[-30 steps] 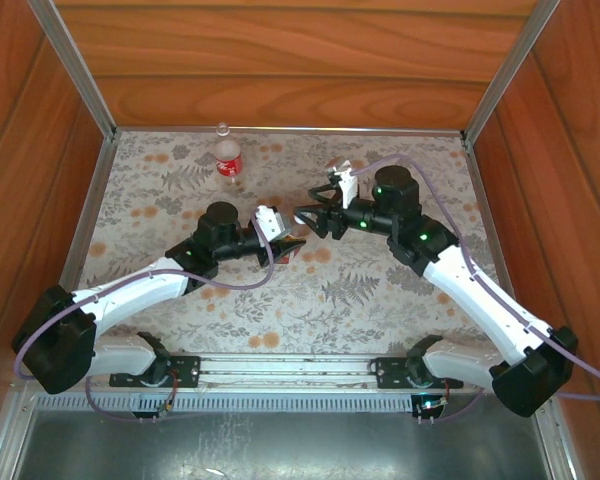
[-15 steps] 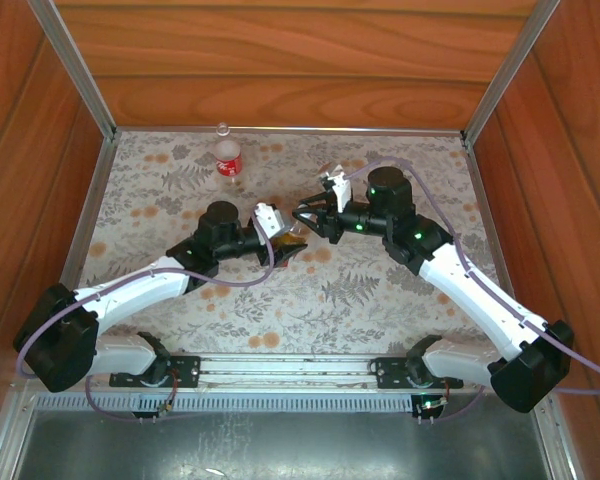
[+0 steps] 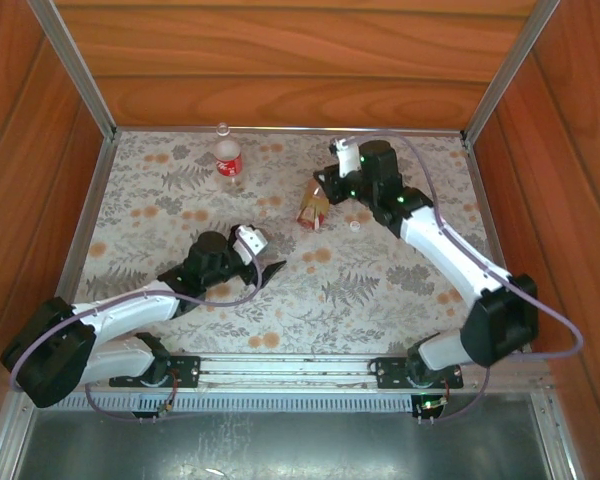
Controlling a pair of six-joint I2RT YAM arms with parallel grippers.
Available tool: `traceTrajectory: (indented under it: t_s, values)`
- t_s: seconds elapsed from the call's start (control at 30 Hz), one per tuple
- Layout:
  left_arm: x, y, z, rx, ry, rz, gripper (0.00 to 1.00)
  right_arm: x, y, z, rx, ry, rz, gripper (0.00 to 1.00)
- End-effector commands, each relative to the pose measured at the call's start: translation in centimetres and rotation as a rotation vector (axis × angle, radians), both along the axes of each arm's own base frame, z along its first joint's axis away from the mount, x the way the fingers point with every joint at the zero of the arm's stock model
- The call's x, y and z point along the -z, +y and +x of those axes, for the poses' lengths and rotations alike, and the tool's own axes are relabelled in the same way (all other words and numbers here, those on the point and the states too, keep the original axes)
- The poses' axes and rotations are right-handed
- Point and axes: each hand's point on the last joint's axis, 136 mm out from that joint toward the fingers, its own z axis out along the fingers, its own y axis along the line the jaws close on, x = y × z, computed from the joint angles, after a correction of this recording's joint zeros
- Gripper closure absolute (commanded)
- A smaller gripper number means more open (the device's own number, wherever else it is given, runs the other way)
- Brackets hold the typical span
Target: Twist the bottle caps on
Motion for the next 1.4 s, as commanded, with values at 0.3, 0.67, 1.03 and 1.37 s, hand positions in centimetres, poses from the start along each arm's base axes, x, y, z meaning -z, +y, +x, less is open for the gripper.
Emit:
traceTrajectory:
  t_s: [0.3,0.67,1.03,1.37]
  values:
    - [-0.7,3.9,1.8,-0.229,-0.100,-0.041,0.00,1.4,-1.0,14.8,0.103,-0.168,-0.132,0.74]
    - [-0.3,3.8,2.4,-0.239,-0.095,-0.016,0.00,5.9,-2.1,18.5,0.125,-0.097,-0.165,0.71]
    - [-2.3,5.6,5.0,-0.359,-0.110,-0.059,0.00,1.9,-2.5,17.2,0.125,-0.106,-0.156,0.25]
    - [-5.2,10.3,10.7,-0.510,-0.095,-0.141,0.00,-3.1,-0.7,10.5,-0.021,-0.178,-0.076,0.10]
